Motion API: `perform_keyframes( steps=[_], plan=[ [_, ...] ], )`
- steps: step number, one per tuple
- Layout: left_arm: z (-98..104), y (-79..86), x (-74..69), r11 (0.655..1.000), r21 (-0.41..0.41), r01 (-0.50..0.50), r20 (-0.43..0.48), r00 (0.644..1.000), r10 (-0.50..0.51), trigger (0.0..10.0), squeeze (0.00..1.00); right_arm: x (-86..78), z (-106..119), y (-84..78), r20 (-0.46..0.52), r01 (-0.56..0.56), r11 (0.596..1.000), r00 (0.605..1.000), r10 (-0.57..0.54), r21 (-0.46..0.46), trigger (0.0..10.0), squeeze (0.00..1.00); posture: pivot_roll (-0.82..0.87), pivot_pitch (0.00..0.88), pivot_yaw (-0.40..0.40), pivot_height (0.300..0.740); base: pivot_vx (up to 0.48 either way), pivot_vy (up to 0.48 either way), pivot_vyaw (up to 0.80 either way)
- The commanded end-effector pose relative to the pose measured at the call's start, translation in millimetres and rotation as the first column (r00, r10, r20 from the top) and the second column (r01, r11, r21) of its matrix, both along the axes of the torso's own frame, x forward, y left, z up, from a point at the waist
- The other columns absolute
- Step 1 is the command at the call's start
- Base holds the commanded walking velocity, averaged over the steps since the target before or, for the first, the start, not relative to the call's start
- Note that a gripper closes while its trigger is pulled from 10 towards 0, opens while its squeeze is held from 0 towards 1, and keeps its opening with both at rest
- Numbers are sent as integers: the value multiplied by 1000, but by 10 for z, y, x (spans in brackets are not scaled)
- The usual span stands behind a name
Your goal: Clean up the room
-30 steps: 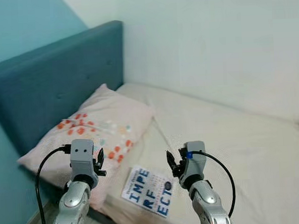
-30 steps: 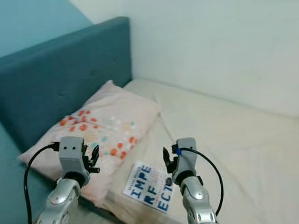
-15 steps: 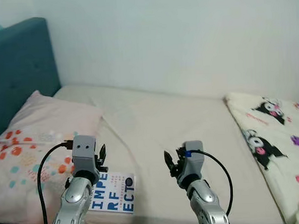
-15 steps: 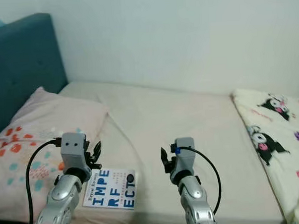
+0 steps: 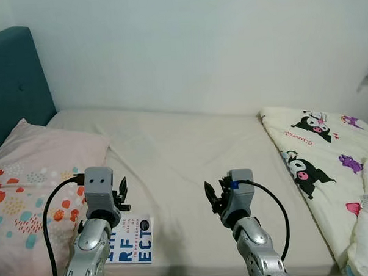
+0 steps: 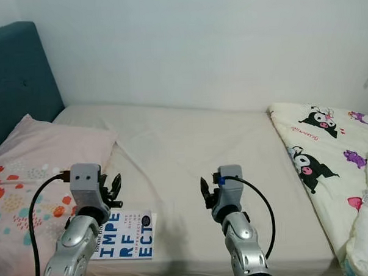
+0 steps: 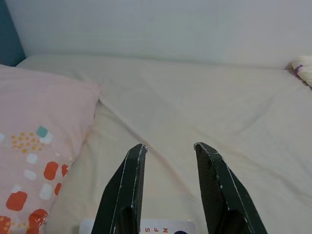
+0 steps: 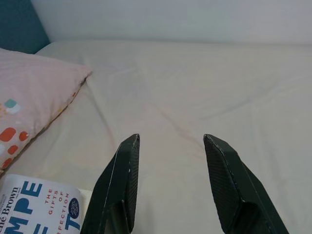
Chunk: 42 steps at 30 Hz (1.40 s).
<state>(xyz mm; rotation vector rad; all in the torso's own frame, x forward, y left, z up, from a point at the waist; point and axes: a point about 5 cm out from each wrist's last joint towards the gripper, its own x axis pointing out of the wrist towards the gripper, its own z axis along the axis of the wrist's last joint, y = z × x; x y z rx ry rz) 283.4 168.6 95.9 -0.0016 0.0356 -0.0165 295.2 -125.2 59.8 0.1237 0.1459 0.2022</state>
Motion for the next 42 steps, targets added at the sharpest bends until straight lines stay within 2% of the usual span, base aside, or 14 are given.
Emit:
perform_keyframes(
  steps=[1, 9, 17, 26, 42],
  plan=[
    [-8, -36, -17, 1000, -3, 16, -9, 1000, -16, 10000, 0, 13, 3, -22, -9, 0, 1000, 1000, 0, -1, 10000, 0, 88, 0, -118, 740, 0, 0, 0],
    [-4, -68, 12, 1000, -1, 31, -13, 999, -31, 10000, 0, 20, -20, -30, -39, 6, 1000, 999, -5, 8, 10000, 0, 83, 0, -108, 740, 0, 0, -600],
    [26, -47, 47, 1000, -5, 12, -19, 1000, -12, 10000, 0, 42, -4, 22, -39, -32, 999, 999, 33, 9, 10000, 0, 84, 0, -101, 740, 0, 0, 0],
    [9, -43, 42, 1000, -12, 5, -28, 1000, -5, 10000, 0, 44, 3, 9, -45, -31, 999, 998, 32, 13, 10000, 0, 76, 1, -100, 740, 0, 0, 0],
    [8, -92, 39, 999, -35, 25, -51, 998, -26, 10000, 0, 27, -3, -10, -55, -16, 1000, 998, 17, 25, 10000, 0, 71, 10, -93, 740, 0, -480, 0]
  ],
)
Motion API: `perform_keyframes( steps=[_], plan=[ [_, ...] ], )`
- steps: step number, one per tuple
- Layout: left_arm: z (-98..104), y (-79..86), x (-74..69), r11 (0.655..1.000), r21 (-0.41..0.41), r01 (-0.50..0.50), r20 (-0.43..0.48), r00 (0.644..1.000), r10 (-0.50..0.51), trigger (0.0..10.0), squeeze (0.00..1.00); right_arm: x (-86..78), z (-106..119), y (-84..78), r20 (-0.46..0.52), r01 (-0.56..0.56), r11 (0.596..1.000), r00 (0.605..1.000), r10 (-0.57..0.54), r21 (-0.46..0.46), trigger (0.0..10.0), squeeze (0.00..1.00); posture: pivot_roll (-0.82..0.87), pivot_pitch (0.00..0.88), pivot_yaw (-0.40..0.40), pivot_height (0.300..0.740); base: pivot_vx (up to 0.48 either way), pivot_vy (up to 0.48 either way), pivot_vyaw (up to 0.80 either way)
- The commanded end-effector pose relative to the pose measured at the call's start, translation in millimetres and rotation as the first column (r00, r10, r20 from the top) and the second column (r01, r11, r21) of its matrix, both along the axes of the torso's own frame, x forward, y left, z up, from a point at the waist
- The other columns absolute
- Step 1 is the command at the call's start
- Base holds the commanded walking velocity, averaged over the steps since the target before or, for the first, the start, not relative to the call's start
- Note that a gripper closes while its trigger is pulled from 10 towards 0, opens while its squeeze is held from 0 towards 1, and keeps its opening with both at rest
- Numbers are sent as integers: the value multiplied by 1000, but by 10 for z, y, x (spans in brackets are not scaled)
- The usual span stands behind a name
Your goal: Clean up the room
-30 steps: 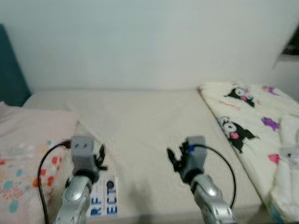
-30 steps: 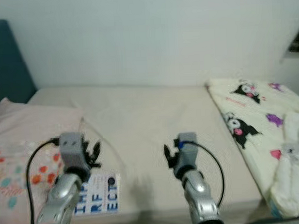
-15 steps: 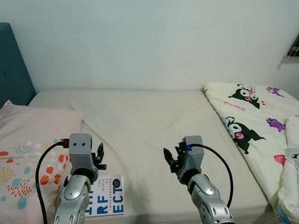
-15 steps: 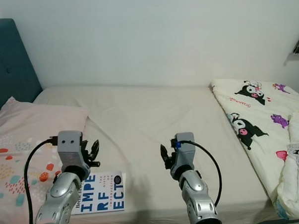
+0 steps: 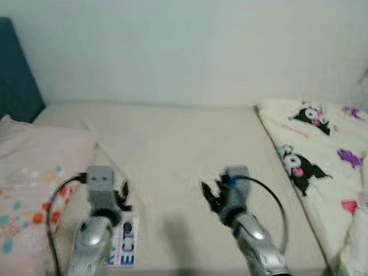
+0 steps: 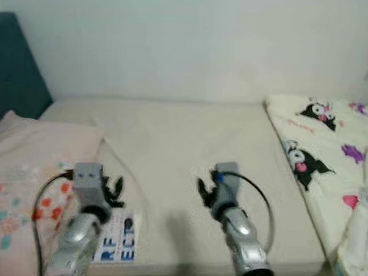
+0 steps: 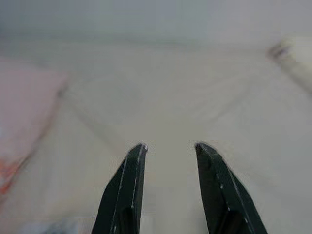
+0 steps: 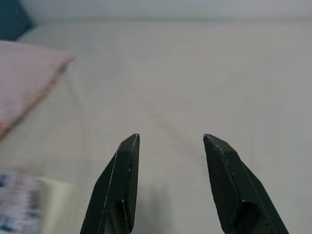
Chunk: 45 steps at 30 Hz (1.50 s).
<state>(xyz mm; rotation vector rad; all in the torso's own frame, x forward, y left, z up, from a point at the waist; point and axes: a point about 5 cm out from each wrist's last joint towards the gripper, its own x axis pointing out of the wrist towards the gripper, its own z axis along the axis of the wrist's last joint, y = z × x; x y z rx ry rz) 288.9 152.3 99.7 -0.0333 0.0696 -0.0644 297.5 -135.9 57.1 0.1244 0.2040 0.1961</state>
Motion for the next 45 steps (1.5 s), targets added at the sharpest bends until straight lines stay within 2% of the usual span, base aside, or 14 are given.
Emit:
perform_keyframes(
  steps=[1, 28, 33, 45],
  plan=[
    [-30, 75, -25, 1000, -1, -22, -20, 1000, 22, 10000, 0, 0, 22, 97, 2, -16, 999, 1000, 16, 35, 10000, 0, 72, 13, -95, 740, 0, -480, 0],
    [-10, 106, -58, 1000, 16, -13, -33, 999, 14, 10000, 0, -28, 18, 118, -5, -23, 999, 1000, 23, 33, 10000, 0, 80, 30, -82, 740, 0, -480, 0],
    [-9, 110, -71, 1000, 20, -9, -37, 999, 10, 10000, 0, -47, 9, 128, -3, -23, 999, 1000, 23, 32, 10000, 0, 82, 32, -80, 740, 0, -480, 635],
    [-8, 116, -87, 1000, 30, 0, -47, 999, 2, 10000, 0, -63, 7, 143, -8, -13, 998, 1000, 13, 66, 10000, 0, 86, 40, -73, 740, 0, -480, 0]
  ],
)
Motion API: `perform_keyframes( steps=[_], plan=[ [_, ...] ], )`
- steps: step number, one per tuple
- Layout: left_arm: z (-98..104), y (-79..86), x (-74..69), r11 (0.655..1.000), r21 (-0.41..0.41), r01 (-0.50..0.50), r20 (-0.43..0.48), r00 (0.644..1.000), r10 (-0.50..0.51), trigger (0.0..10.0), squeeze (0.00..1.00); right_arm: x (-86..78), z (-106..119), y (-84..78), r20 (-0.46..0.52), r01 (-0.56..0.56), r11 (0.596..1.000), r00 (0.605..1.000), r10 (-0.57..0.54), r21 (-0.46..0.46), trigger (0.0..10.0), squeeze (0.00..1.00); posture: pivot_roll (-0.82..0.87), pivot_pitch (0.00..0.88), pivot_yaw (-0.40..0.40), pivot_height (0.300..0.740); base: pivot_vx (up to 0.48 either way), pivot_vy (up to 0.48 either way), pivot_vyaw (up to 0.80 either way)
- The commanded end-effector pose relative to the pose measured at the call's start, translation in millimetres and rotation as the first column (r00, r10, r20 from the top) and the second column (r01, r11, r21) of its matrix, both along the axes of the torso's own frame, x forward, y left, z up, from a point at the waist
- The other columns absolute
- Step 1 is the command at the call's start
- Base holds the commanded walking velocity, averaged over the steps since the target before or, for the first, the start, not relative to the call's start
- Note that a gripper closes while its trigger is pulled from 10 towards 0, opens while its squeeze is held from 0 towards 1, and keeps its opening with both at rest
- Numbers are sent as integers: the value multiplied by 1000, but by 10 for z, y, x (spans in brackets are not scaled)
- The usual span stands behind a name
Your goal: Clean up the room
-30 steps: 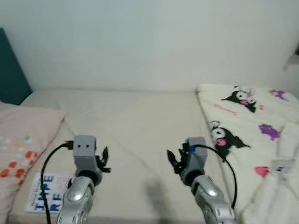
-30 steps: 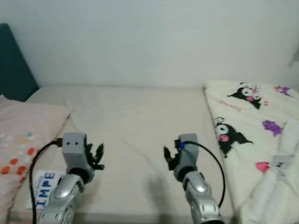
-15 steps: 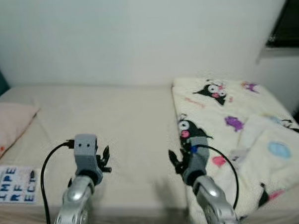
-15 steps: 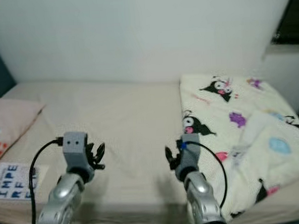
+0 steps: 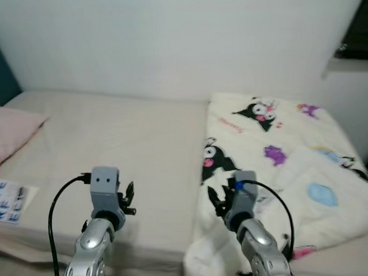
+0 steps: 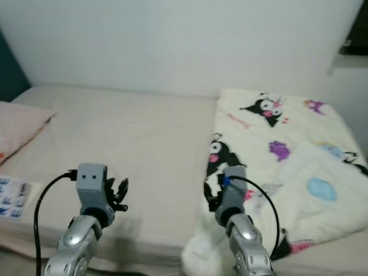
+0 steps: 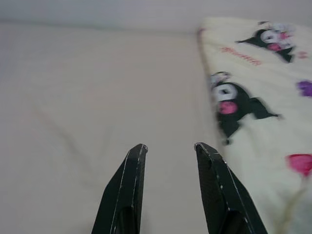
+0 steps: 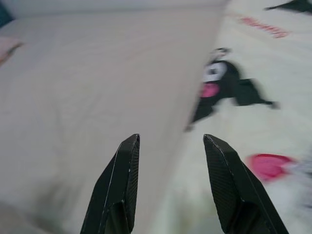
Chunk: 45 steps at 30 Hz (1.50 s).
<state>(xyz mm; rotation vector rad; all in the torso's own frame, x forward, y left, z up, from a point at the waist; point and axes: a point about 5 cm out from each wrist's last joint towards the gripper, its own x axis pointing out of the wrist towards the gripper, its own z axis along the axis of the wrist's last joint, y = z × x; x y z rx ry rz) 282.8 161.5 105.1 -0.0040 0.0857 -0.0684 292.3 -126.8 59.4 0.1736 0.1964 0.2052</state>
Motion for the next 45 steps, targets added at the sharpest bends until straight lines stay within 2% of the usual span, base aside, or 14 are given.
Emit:
perform_keyframes(
  steps=[1, 23, 33, 38, 45],
  plan=[
    [-62, 25, -26, 1000, 2, -5, -33, 999, 5, 10000, 0, -13, -17, 52, -12, -9, 1000, 1000, 9, 16, 10000, 0, 88, 41, -73, 740, 0, -480, 0],
    [-71, 14, -38, 1000, 2, 7, -44, 999, -7, 10000, 0, -20, 9, 73, 12, -34, 999, 999, 34, -26, 10000, 0, 84, 40, -70, 740, 0, -480, 0],
    [-78, 12, -53, 1000, -1, 7, -46, 999, -7, 10000, 0, -33, 8, 88, 13, -44, 999, 999, 44, -23, 10000, 0, 84, 39, -78, 740, 0, -480, 545],
    [-90, 4, -77, 1000, -2, 6, -49, 999, -6, 10000, 0, -38, 5, 92, 13, -57, 998, 998, 58, -33, 10000, 0, 86, 39, -81, 740, 0, -480, 0],
    [-92, 13, -85, 1000, 0, 5, -51, 999, -5, 10000, 0, -37, 13, 115, 18, -76, 996, 997, 77, -44, 10000, 0, 87, 39, -79, 740, 0, -480, 720]
  ],
)
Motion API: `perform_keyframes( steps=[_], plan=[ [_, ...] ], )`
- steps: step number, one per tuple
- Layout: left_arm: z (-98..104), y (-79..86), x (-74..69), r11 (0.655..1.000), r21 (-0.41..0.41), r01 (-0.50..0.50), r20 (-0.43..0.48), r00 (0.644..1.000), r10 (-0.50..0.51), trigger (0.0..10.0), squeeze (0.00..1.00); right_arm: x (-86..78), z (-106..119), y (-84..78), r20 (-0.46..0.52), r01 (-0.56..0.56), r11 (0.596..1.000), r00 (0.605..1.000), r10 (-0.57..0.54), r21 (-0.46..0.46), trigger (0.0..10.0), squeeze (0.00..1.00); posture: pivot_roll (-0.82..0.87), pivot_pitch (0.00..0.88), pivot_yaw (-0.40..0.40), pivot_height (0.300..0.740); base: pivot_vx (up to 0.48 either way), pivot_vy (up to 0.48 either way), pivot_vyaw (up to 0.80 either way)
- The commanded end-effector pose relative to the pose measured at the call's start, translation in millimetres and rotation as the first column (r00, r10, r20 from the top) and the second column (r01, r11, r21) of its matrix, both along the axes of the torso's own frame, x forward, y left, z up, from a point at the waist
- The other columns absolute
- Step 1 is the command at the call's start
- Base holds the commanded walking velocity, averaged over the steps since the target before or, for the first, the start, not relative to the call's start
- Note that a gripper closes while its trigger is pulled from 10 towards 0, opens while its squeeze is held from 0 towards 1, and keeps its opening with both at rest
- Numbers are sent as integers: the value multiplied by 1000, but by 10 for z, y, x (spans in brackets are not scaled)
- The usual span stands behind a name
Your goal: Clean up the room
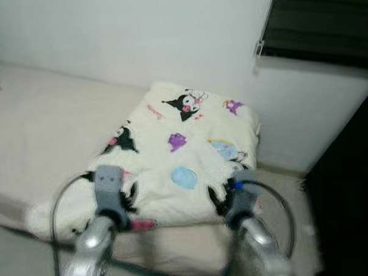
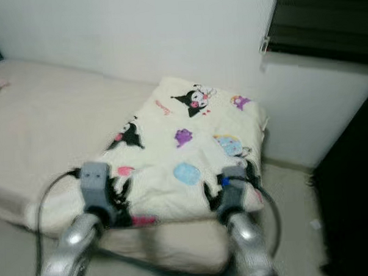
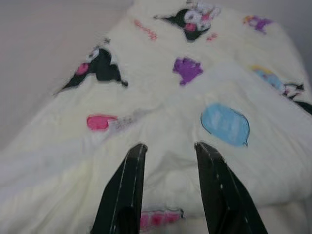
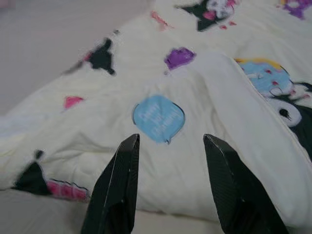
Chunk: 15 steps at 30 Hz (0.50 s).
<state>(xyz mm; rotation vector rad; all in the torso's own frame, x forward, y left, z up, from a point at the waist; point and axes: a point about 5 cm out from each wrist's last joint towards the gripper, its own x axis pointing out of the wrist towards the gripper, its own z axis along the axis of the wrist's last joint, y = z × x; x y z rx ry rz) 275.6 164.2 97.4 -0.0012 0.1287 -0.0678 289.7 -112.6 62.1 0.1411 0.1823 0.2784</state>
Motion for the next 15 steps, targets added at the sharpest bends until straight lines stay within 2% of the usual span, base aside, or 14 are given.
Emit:
perform_keyframes(
  steps=[1, 15],
  plan=[
    [-14, -11, -13, 1000, -4, 4, -8, 1000, -4, 10000, 0, -15, -15, -16, -1, -9, 1000, 1000, 9, -24, 10000, 0, 88, 39, -78, 740, 0, -480, 800],
    [-8, -16, -4, 1000, -6, 7, -9, 1000, -7, 10000, 0, -33, -11, 22, 6, -46, 998, 999, 46, -41, 10000, 0, 85, 42, -72, 740, 0, -480, 800]
  ],
)
